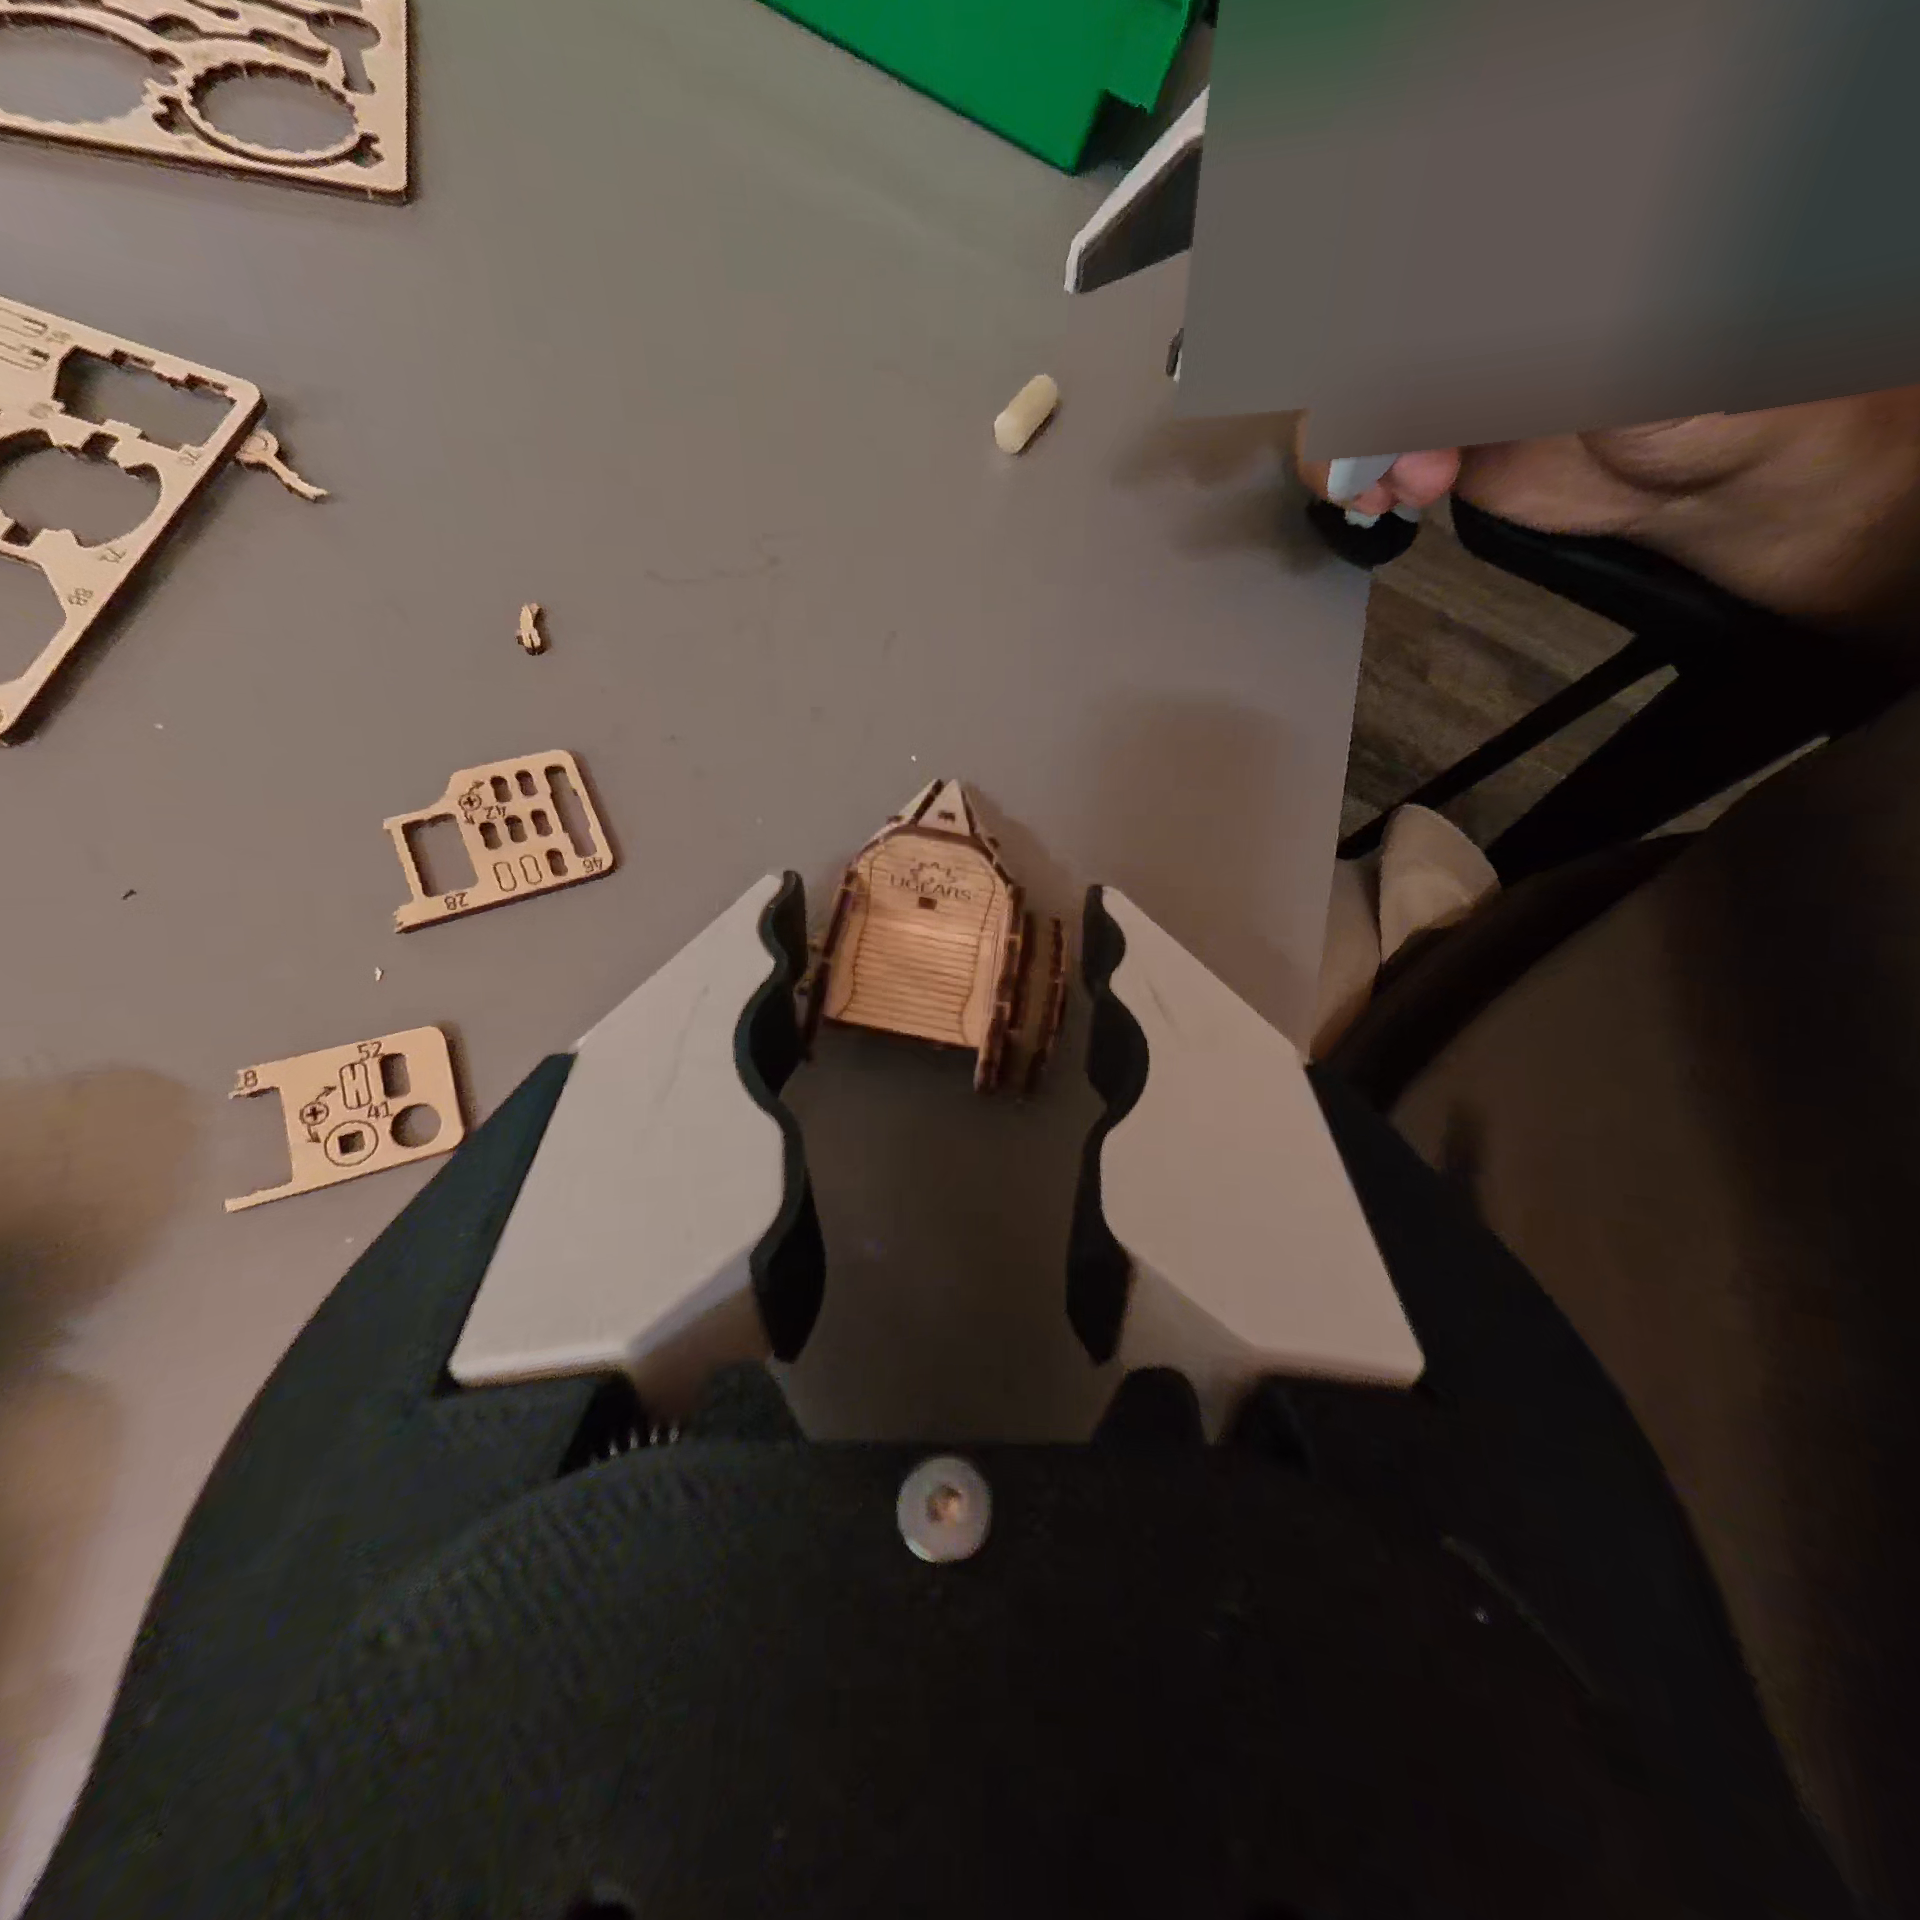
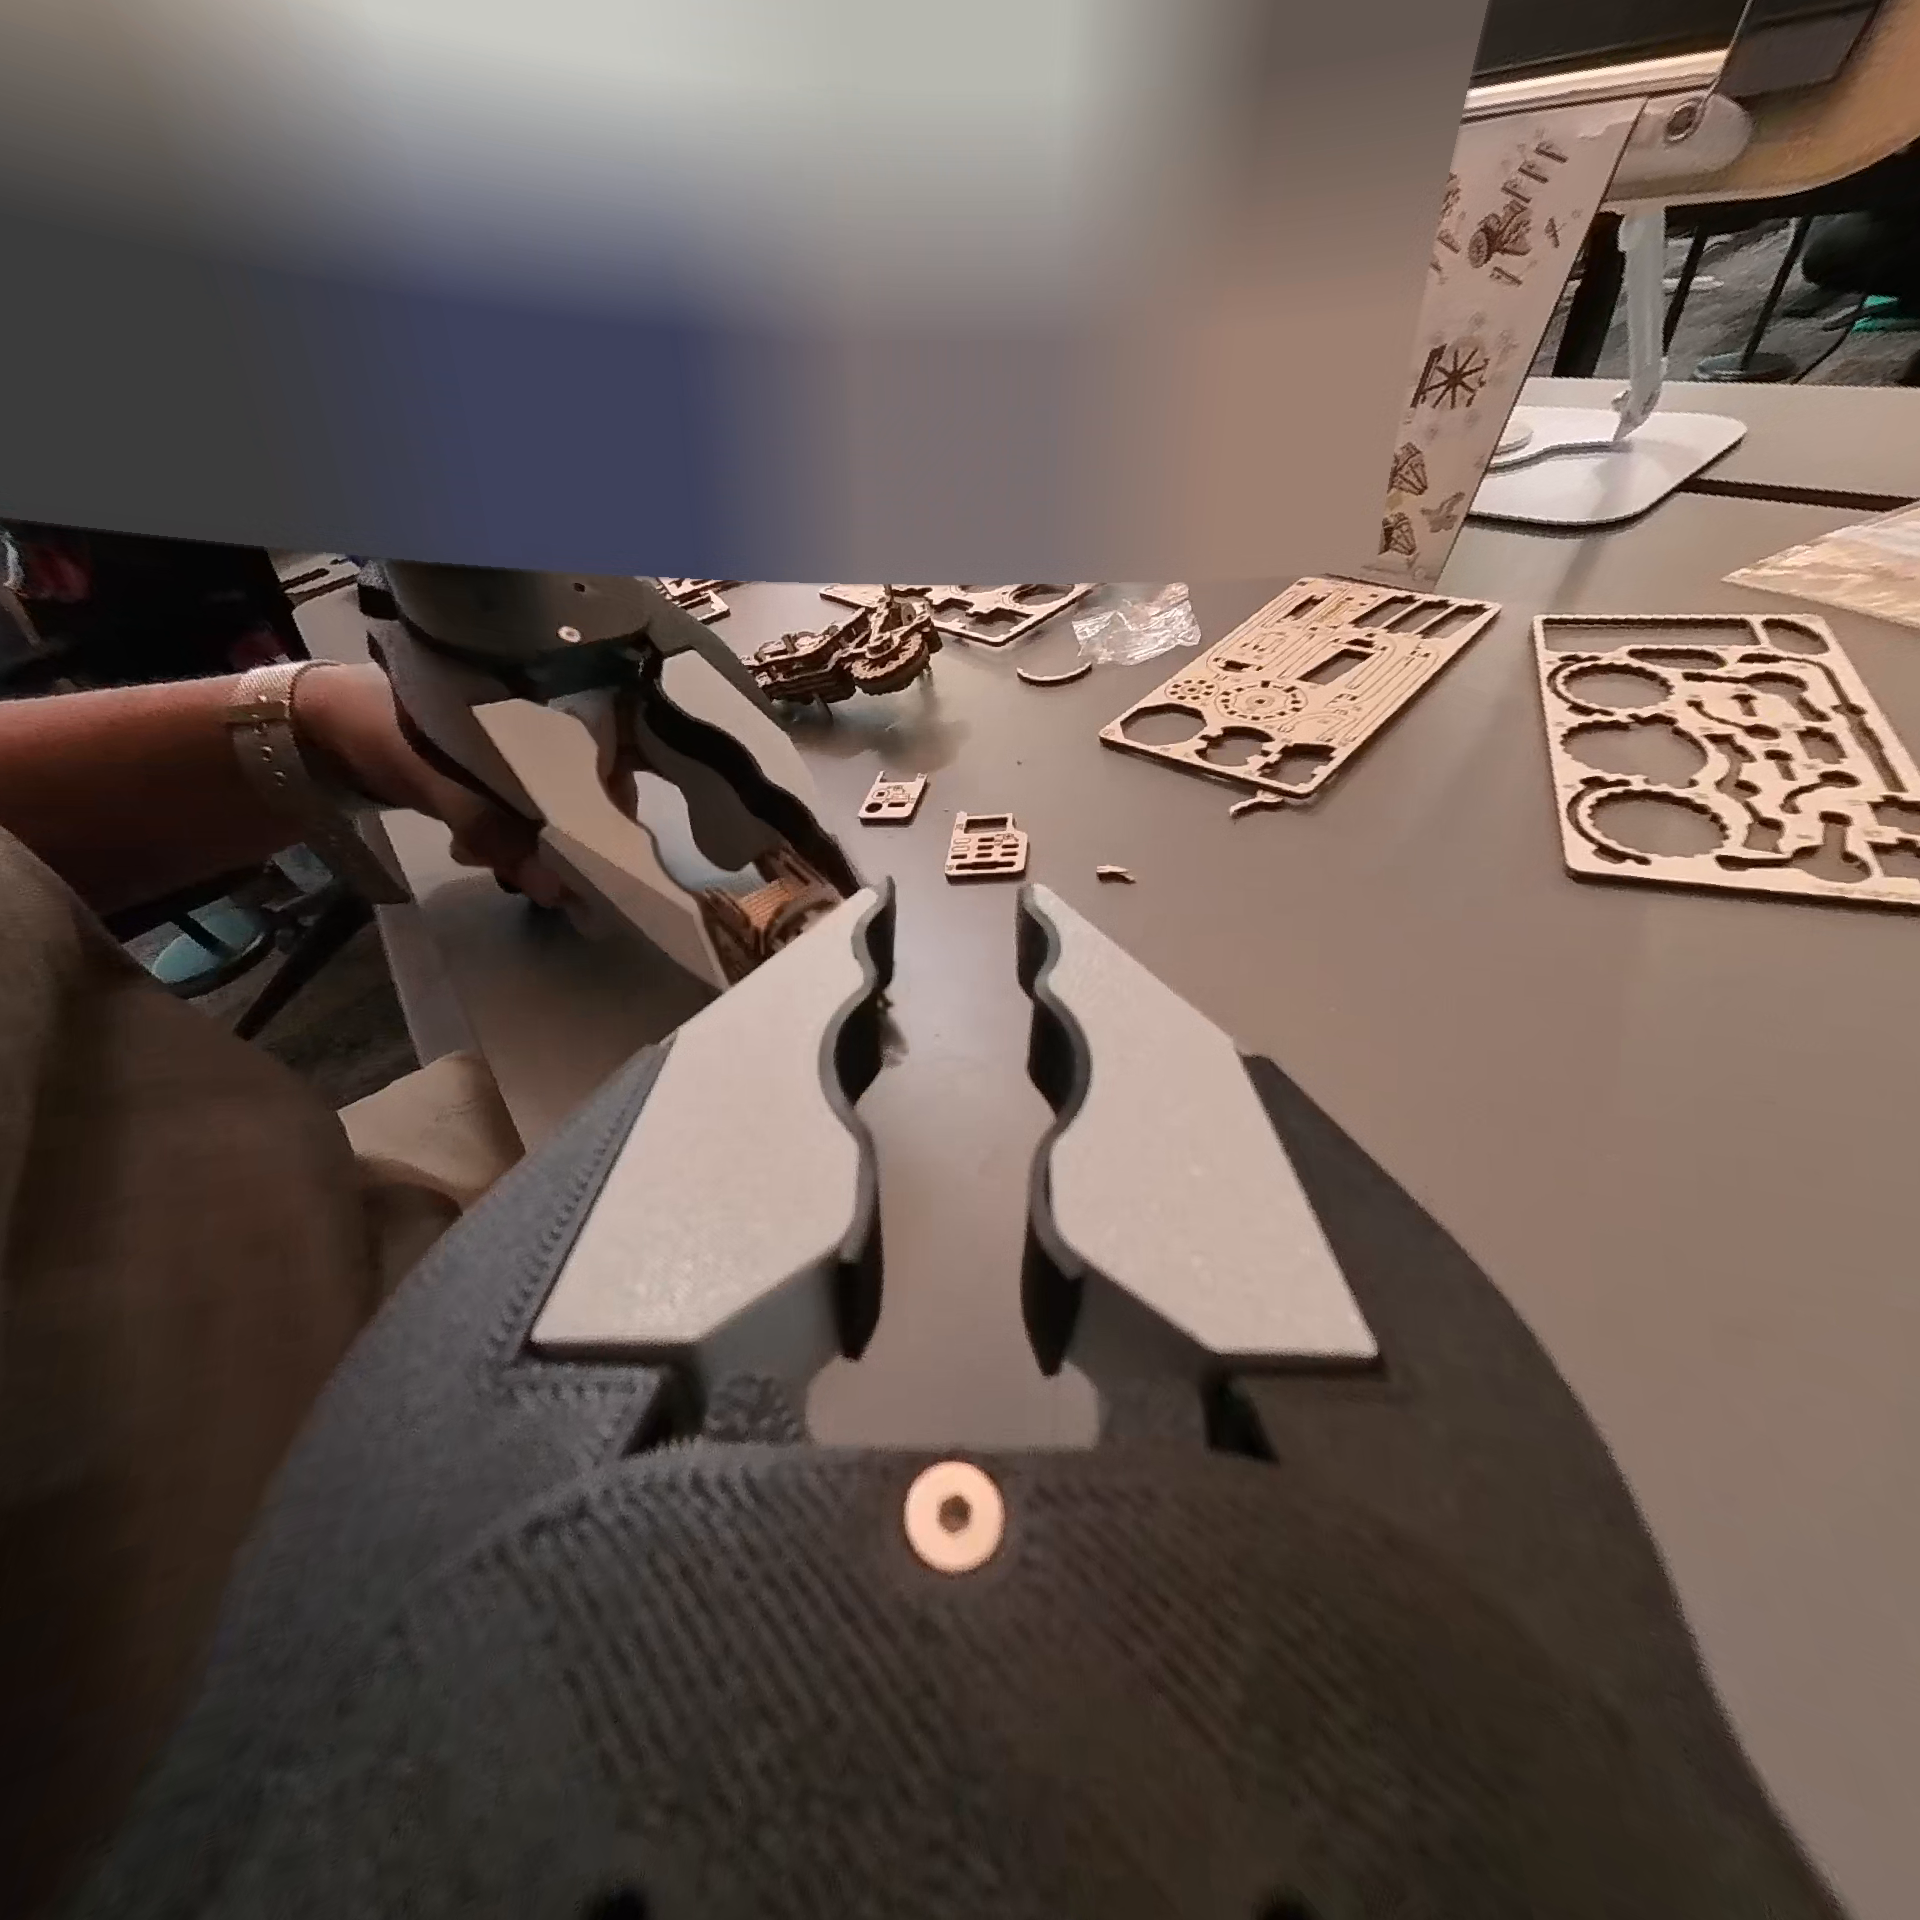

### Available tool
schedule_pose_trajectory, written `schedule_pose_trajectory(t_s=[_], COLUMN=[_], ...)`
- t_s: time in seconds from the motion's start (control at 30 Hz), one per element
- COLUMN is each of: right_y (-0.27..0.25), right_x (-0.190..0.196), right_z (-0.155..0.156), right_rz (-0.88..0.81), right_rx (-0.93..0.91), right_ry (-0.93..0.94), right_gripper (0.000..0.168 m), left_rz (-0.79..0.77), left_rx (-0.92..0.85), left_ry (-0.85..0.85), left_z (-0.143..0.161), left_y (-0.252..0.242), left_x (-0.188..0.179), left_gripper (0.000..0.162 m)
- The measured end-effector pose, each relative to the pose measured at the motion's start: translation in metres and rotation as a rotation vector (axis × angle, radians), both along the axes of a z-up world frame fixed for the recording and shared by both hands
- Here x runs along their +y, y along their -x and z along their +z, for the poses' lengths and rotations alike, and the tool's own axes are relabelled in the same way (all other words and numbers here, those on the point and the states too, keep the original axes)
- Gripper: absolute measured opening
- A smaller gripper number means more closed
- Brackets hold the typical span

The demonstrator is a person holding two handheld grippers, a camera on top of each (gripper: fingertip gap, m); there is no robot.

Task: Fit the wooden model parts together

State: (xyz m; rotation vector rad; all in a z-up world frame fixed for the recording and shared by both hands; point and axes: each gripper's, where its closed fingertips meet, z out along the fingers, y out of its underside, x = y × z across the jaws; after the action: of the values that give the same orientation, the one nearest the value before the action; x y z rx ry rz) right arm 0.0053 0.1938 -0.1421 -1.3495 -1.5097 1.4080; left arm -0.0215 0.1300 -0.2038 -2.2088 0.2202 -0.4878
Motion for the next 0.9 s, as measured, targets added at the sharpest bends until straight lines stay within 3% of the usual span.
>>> schedule_pose_trajectory(t_s=[0.2, 0.47, 0.53, 0.7, 0.73, 0.77, 0.9], right_y=[-0.002, -0.010, -0.013, -0.018, -0.019, -0.021, 0.002], right_x=[0.001, 0.002, -0.004, -0.015, -0.021, -0.030, -0.032], right_z=[0.004, 0.029, 0.039, 0.043, 0.038, 0.033, 0.033], right_rz=[-0.013, -0.027, -0.009, -0.028, -0.002, 0.055, 0.052], right_rx=[0.030, 0.140, 0.164, 0.161, 0.119, 0.074, 0.056], right_ry=[-0.007, 0.037, 0.061, 0.034, 0.033, 0.041, 0.135], right_gripper=[0.021, 0.022, 0.019, 0.034, 0.024, 0.002, 0.004], left_rz=[0.074, 0.330, 0.335, 0.411, 0.428, 0.438, 0.488], left_rx=[0.022, -0.203, -0.223, -0.270, -0.257, -0.229, -0.091], left_ry=[-0.074, -0.440, -0.473, -0.501, -0.494, -0.484, -0.445], left_z=[0.018, 0.073, 0.076, 0.081, 0.079, 0.076, 0.065], left_y=[0.009, 0.051, 0.058, 0.077, 0.079, 0.080, 0.079], left_x=[-0.010, -0.047, -0.055, -0.064, -0.064, -0.063, -0.053], left_gripper=[0.071, 0.067, 0.068, 0.074, 0.074, 0.074, 0.067])
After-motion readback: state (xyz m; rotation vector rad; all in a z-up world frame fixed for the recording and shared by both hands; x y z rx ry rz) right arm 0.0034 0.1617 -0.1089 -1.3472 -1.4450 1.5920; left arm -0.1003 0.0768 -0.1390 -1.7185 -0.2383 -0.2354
